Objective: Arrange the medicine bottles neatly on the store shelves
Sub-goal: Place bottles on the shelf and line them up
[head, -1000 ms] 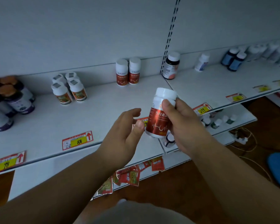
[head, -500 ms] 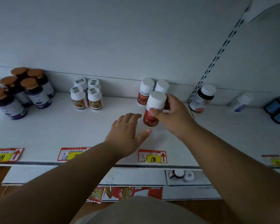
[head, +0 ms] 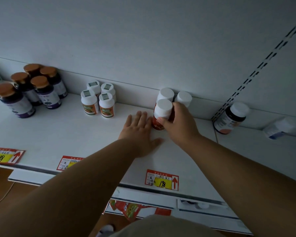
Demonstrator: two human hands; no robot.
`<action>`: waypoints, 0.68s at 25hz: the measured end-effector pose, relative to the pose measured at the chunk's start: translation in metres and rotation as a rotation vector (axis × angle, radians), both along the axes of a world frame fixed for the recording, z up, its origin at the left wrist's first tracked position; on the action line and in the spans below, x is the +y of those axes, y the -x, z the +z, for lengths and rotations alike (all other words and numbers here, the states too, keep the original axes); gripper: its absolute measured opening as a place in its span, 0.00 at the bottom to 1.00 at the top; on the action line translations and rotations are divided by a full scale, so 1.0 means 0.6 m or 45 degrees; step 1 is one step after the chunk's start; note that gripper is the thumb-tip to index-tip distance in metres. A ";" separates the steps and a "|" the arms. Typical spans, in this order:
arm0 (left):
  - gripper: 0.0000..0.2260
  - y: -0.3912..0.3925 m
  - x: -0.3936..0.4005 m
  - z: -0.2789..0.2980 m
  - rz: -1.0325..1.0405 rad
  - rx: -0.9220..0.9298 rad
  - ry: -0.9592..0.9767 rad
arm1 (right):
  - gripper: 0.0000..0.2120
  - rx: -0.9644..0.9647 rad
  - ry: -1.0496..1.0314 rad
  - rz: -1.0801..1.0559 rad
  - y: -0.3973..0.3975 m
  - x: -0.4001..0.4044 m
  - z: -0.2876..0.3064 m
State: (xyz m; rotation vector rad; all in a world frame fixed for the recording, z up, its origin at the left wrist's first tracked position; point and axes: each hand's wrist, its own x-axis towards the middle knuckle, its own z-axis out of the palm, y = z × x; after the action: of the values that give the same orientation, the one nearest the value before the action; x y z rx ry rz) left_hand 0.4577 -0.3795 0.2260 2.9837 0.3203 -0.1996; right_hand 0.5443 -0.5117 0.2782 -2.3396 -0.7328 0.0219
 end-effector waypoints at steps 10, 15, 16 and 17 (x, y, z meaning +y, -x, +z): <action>0.34 0.048 0.003 0.034 -0.021 -0.205 0.254 | 0.31 0.022 0.072 -0.244 0.097 -0.026 0.013; 0.21 0.145 -0.035 0.059 -0.254 -0.554 0.459 | 0.20 -0.205 0.173 -0.295 0.214 -0.094 0.018; 0.20 0.167 -0.049 0.058 -0.348 -0.544 0.492 | 0.17 -0.221 0.182 -0.321 0.243 -0.111 0.017; 0.19 0.189 -0.063 0.058 -0.439 -0.530 0.522 | 0.15 -0.211 0.177 -0.351 0.268 -0.127 0.018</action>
State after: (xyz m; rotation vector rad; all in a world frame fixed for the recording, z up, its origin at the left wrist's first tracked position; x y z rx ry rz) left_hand 0.3440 -0.4175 0.2609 2.5602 -0.2538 0.2882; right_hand 0.3832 -0.5876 0.2888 -2.5796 -0.4931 -0.2524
